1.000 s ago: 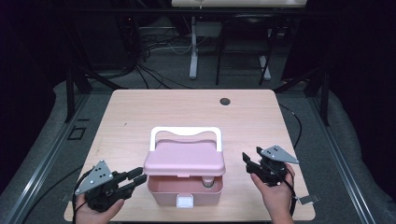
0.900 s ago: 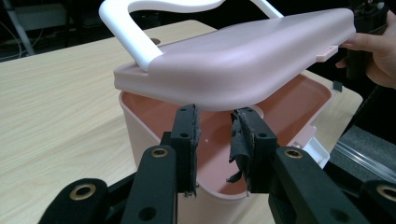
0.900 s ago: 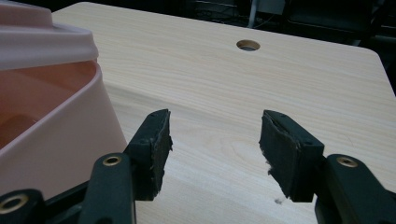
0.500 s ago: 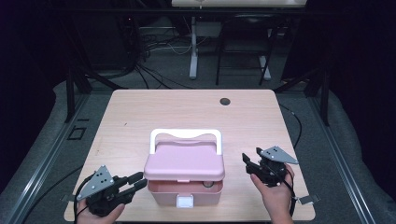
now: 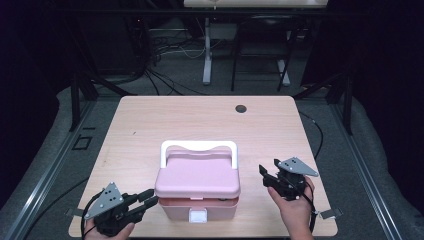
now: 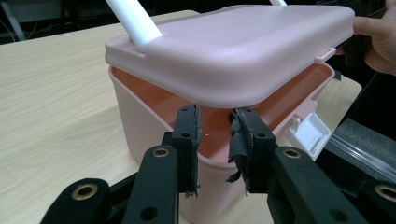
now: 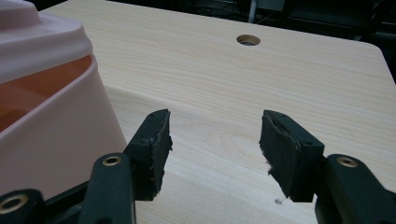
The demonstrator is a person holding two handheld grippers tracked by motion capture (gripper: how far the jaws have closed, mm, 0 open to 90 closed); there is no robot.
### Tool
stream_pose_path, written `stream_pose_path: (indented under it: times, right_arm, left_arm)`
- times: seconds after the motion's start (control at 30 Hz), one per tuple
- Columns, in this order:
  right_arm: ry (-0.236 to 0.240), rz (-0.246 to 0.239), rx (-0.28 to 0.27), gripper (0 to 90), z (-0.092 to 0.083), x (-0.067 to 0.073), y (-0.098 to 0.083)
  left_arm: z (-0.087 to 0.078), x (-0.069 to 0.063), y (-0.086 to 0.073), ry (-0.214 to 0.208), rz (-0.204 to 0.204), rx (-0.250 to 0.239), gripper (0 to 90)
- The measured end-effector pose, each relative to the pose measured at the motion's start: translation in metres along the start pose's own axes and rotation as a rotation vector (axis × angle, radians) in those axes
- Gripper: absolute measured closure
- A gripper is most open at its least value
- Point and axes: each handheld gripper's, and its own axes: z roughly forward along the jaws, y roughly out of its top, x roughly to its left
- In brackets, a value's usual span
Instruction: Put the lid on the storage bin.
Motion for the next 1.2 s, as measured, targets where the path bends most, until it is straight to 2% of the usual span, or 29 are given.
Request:
stream_pose_path:
  times: [0.4, 0.5, 0.57, 0.7, 1.0, 1.2]
  right_arm:
    - [0.000, 0.004, 0.004, 42.5, 0.001, -0.001, -0.002]
    - [0.000, 0.005, 0.005, 42.4, 0.001, -0.002, -0.002]
    - [-0.001, 0.007, 0.003, 42.4, 0.001, -0.002, -0.002]
    - [-0.004, 0.009, 0.005, 42.4, 0.001, -0.003, -0.003]
    - [-0.004, 0.009, 0.005, 42.4, 0.000, -0.003, -0.003]
    - [-0.006, 0.009, 0.006, 42.4, 0.000, -0.004, -0.003]
  left_arm:
    - [0.003, 0.000, -0.009, -0.007, -0.010, 0.016, 71.8]
    - [0.003, 0.000, -0.010, -0.008, -0.007, 0.033, 71.9]
    - [0.004, 0.000, -0.012, -0.011, -0.014, 0.025, 71.9]
    - [0.005, -0.001, -0.015, -0.009, -0.014, 0.044, 71.9]
    - [0.006, 0.000, -0.019, -0.009, -0.013, 0.039, 71.9]
    - [0.007, 0.001, -0.021, -0.006, -0.013, 0.055, 71.9]
